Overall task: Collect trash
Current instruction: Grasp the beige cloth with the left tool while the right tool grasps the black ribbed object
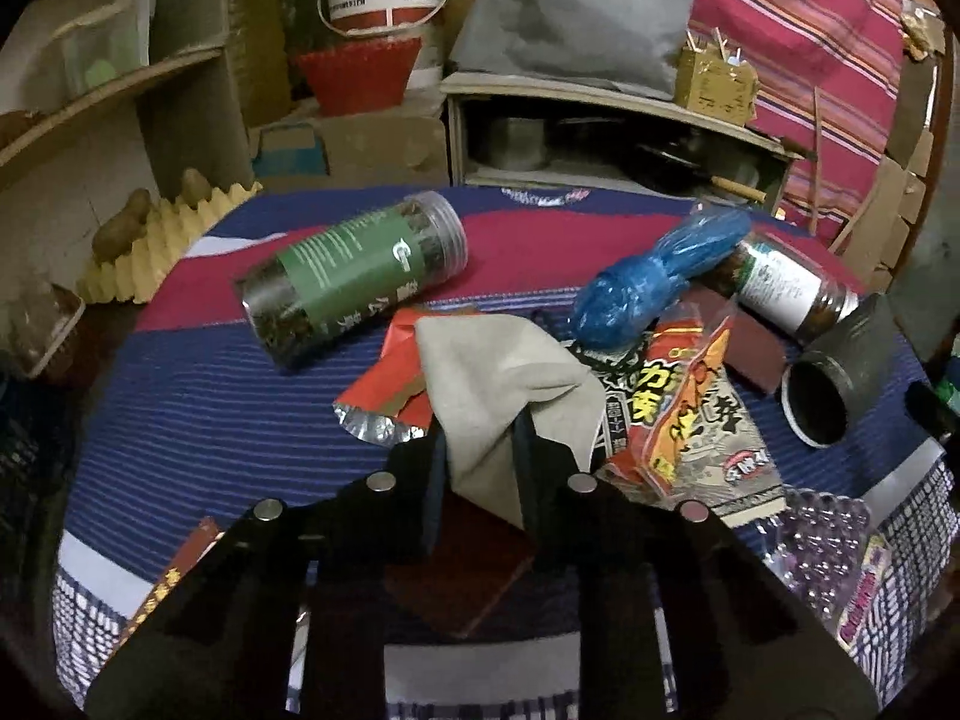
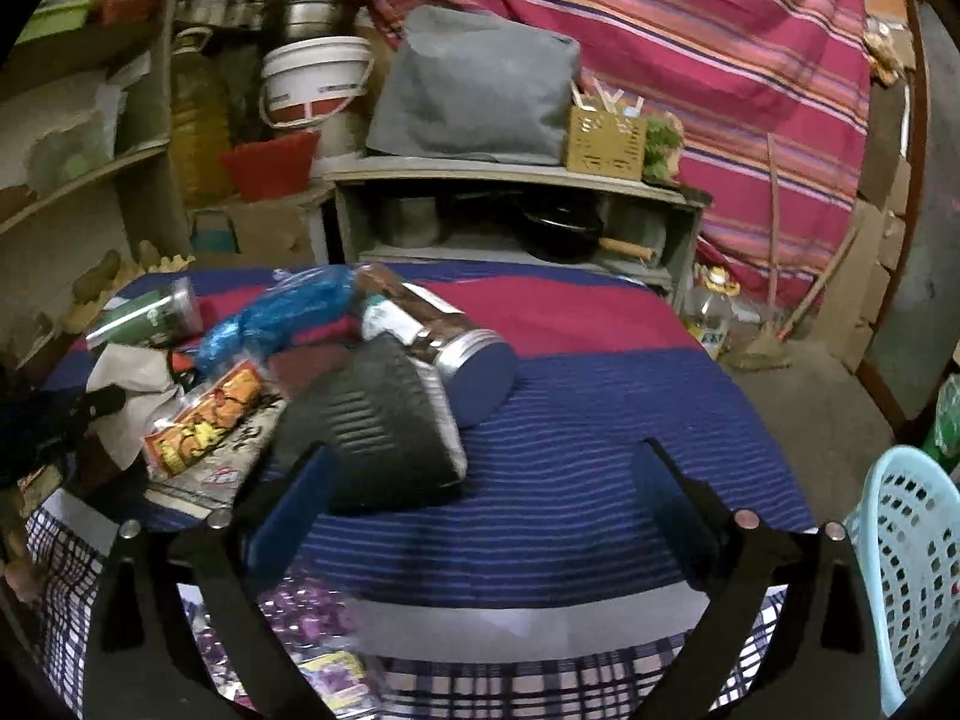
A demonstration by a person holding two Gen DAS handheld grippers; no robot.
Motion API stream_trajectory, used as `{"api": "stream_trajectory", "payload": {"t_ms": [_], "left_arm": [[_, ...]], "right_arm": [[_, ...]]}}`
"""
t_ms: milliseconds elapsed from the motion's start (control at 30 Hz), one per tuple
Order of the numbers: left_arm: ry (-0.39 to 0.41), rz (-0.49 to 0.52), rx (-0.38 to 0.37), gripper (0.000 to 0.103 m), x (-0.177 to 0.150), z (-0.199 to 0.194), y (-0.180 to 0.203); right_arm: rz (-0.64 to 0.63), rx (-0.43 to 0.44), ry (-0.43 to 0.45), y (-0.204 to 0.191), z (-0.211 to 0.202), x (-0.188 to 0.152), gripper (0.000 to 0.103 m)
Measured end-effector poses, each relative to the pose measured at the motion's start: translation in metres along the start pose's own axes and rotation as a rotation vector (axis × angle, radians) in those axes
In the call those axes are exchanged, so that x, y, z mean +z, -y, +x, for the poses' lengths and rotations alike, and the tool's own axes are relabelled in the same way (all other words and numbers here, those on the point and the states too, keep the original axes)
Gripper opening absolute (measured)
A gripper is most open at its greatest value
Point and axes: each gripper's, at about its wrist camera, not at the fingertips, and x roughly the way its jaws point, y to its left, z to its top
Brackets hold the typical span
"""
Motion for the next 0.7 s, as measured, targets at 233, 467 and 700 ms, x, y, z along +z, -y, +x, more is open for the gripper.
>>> {"api": "stream_trajectory", "payload": {"t_ms": [233,467,700], "left_arm": [[0.034,-0.029,0.036,0.019,0.000,-0.028,-0.011],[0.050,-0.073,0.026,0.019,0.003,-0.038,-0.026],[0.054,-0.070,0.029,0.019,0.005,-0.040,-0.023]], "right_arm": [[-0.091,-0.005,-0.074,-0.028,0.019,-0.006,0.097],[-0.091,-0.024,-0.078,-0.035,0.029,0.000,0.097],[-0.077,0.009,-0.057,-0.033,0.034,0.007,0.097]]}}
